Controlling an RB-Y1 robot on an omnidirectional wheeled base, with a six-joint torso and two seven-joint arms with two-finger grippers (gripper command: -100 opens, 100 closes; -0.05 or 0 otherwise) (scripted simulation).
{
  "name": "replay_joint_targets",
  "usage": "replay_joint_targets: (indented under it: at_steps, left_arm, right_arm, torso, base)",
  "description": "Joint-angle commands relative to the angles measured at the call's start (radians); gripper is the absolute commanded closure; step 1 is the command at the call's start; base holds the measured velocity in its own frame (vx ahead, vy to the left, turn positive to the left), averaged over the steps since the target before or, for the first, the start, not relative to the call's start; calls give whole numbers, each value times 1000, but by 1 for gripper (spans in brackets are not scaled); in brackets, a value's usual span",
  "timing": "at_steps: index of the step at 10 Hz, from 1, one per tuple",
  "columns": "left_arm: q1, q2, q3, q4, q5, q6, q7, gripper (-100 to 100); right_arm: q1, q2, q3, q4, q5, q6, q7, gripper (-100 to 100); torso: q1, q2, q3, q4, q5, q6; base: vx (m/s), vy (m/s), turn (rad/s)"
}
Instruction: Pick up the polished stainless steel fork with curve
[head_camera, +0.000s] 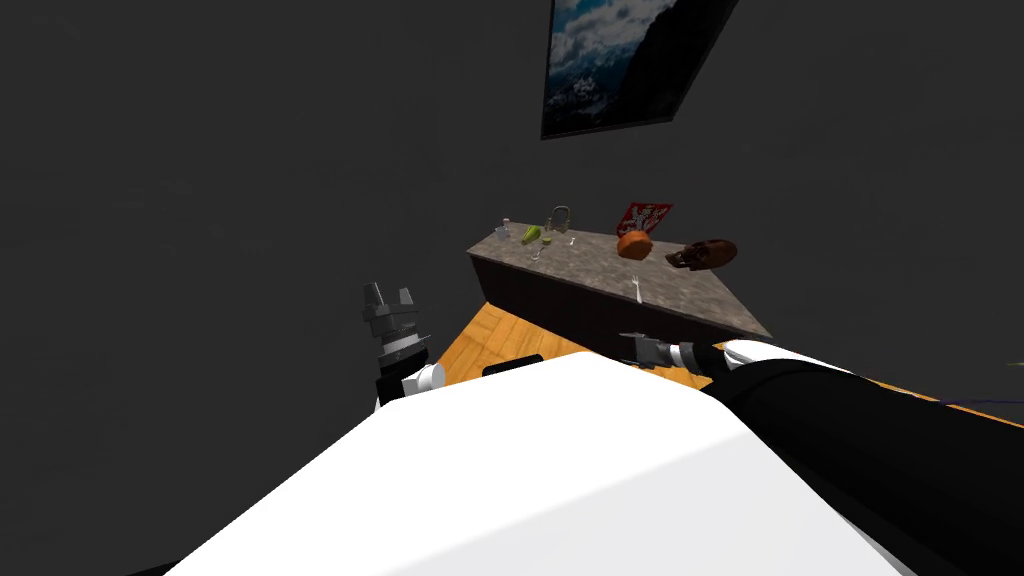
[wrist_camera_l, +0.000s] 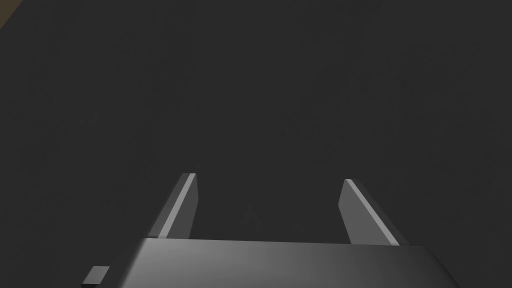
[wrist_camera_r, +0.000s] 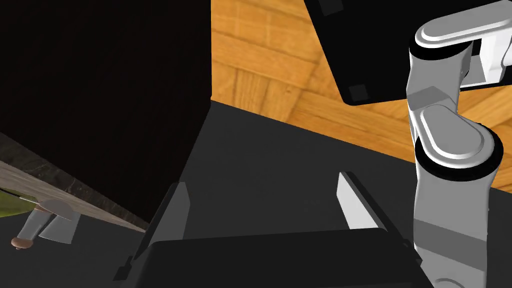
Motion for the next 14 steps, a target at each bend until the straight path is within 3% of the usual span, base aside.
replay_joint_targets:
  at_steps: [1,4,5,9,12,14]
  left_arm:
    - [0,0,0,0,0,0,0,0]
    - [0,0,0,0,0,0,0,0]
    - [0,0,0,0,0,0,0,0]
    - [0,0,0,0,0,0,0,0]
    - [0,0,0,0,0,0,0,0]
    - [0,0,0,0,0,0,0,0]
  right_arm:
    - [-3,-50,5,41,50,-9,44,-100]
    - [-11,-128,6,117,130,-37,116,-100]
    - [-11,-128,6,117,130,-37,116,-100]
    - [-41,-239,19,252,253,-85,245,-100]
    - [-51,-258,25,281,280,-94,273,-100]
    - [-71,-286,37,330,323,-110,322,-100]
  torso:
    - [0,0,0,0,0,0]
    - [-2,-1,-1,0,-1,0]
    - [-3,-1,-1,0,-1,-1]
    - [-9,-2,-1,-1,-2,-1]
    - [-6,-3,-2,-1,-2,0]
    - [-5,-4,-2,-1,-1,-1]
  base:
    - [3,-42,189]
    - [15,-73,238]
    - [7,-64,130]
    - [14,-149,317]
    - [17,-125,159]
    - [21,-145,251]
